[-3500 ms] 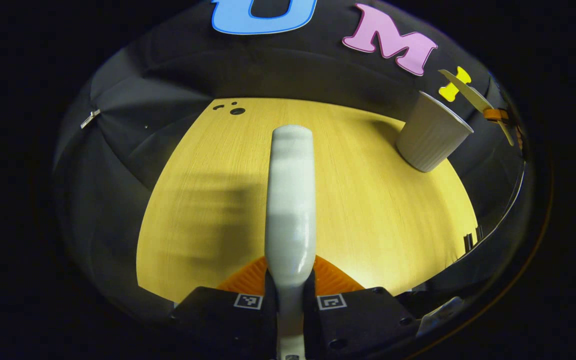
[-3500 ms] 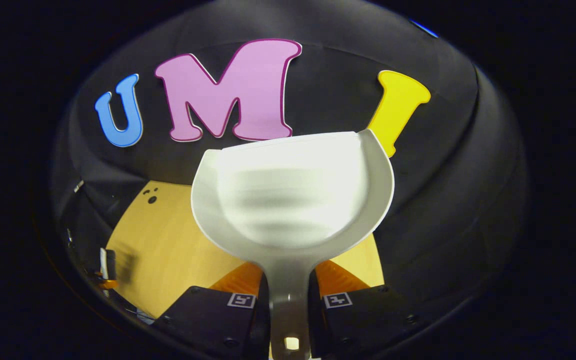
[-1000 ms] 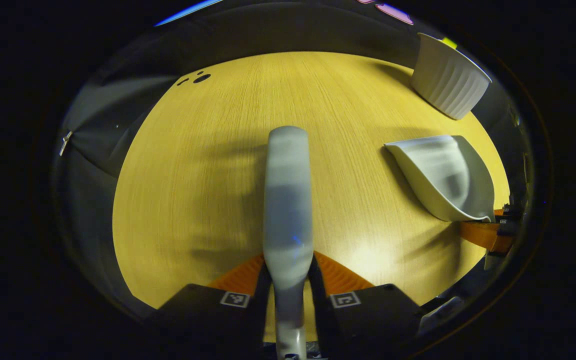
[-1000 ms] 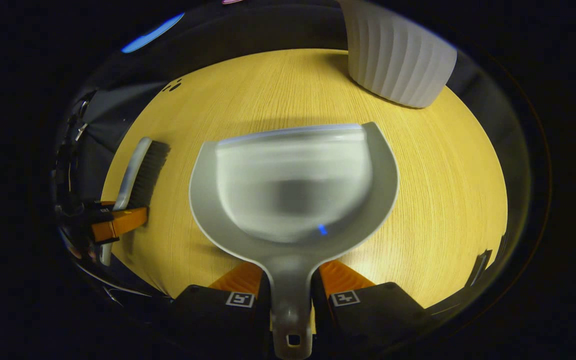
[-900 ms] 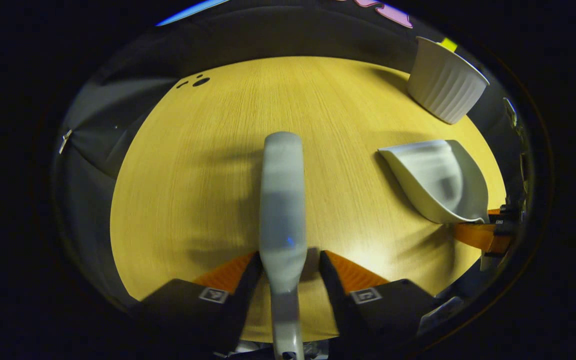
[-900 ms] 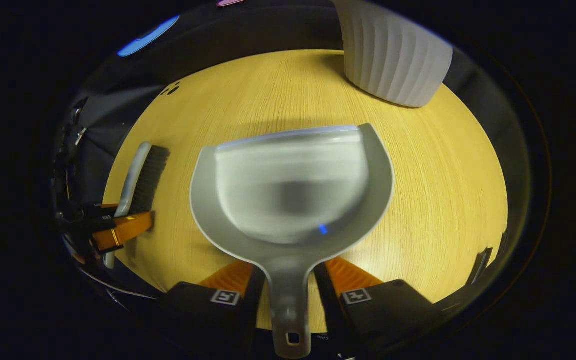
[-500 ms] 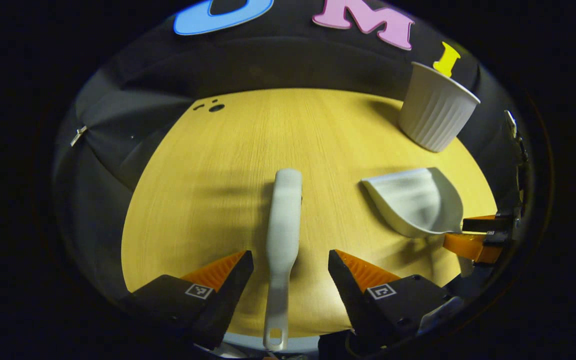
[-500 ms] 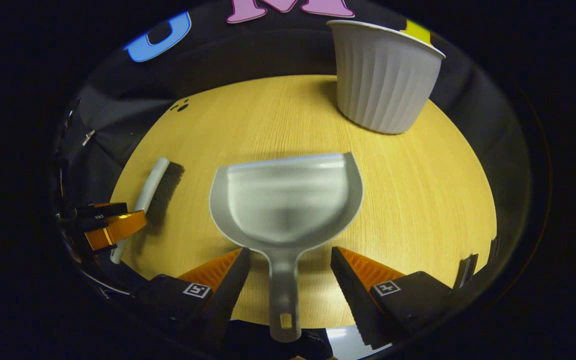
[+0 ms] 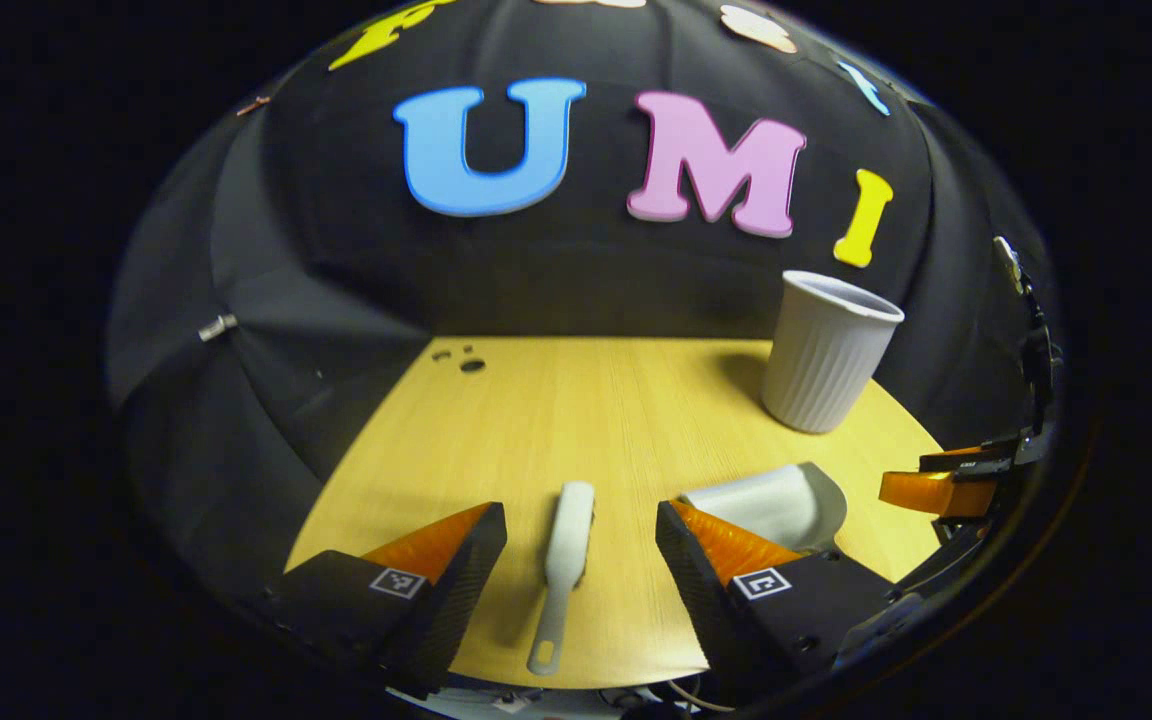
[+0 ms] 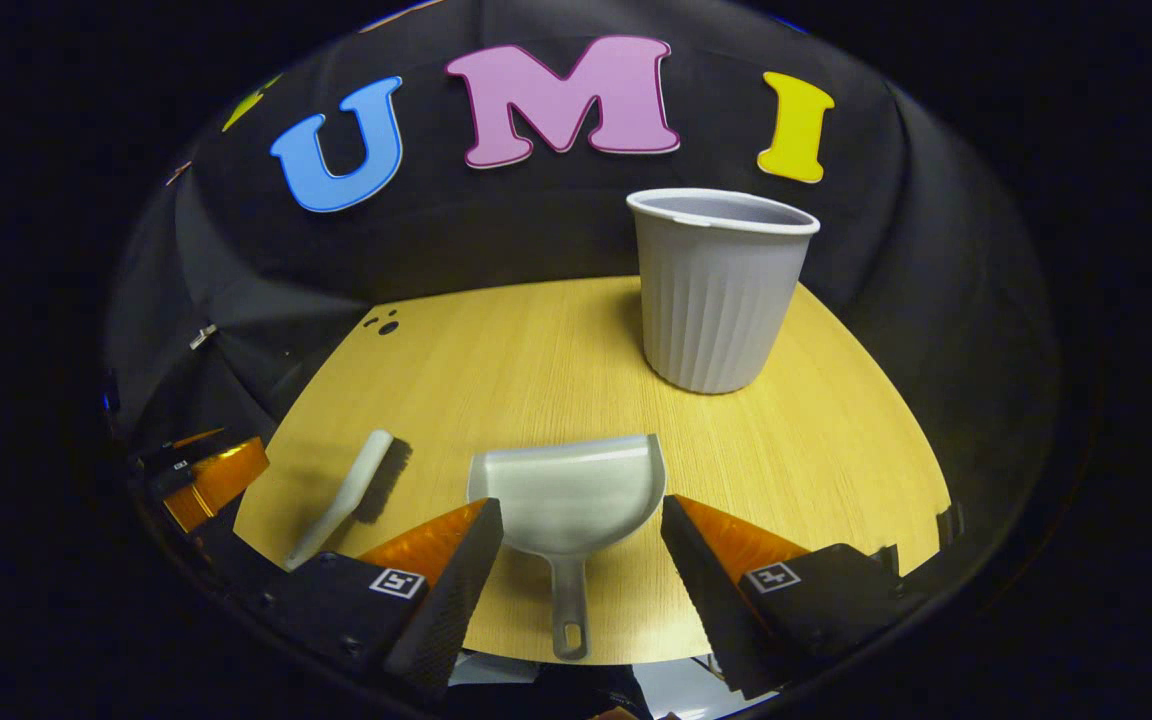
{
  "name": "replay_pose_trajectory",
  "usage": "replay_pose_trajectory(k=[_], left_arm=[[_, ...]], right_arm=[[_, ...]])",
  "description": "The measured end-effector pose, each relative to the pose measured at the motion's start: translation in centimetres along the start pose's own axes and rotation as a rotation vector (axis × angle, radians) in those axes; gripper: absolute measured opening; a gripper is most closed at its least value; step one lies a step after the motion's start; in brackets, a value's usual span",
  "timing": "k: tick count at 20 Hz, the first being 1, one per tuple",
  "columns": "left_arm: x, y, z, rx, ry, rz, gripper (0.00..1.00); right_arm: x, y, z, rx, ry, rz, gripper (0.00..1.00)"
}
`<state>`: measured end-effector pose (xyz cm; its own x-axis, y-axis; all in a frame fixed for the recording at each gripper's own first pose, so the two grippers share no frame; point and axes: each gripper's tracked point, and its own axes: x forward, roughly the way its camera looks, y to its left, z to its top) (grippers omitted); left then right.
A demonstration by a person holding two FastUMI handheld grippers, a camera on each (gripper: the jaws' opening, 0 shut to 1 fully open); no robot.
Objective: Pick up the small broom and dustpan from the desktop, sweep the trash into the dustpan with the broom, and then empty the trash into the garbage bin.
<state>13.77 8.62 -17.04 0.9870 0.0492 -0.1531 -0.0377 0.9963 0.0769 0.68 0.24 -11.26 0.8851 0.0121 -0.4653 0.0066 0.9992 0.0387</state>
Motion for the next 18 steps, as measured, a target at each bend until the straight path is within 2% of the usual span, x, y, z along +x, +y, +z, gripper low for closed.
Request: replay_pose_trajectory(k=[2, 6, 8, 12, 18], left_arm=[[-2.3, -0.8, 1.2, -0.003, -0.088, -0.004, 0.96], [-6.3, -2.8, 1.6, -0.030, -0.168, -0.018, 0.96], [-7.1, -3.4, 1.5, -0.003, -0.181, -0.034, 0.96], [-8.1, -4.8, 1.3, 0.053, -0.198, -0.080, 0.96], [-8.2, -5.3, 1.2, 0.033, -0.198, -0.087, 0.96]], right_arm=[[-1.6, 0.3, 0.8, -0.012, -0.064, 0.003, 0.99], [-4.2, 1.5, 1.6, -0.036, -0.179, 0.040, 0.99], [-5.0, 2.0, 1.1, -0.053, -0.188, 0.063, 0.99], [-5.2, 2.0, 0.9, -0.078, -0.210, 0.059, 0.99], [-4.5, 2.2, -0.9, -0.081, -0.157, 0.063, 0.99]])
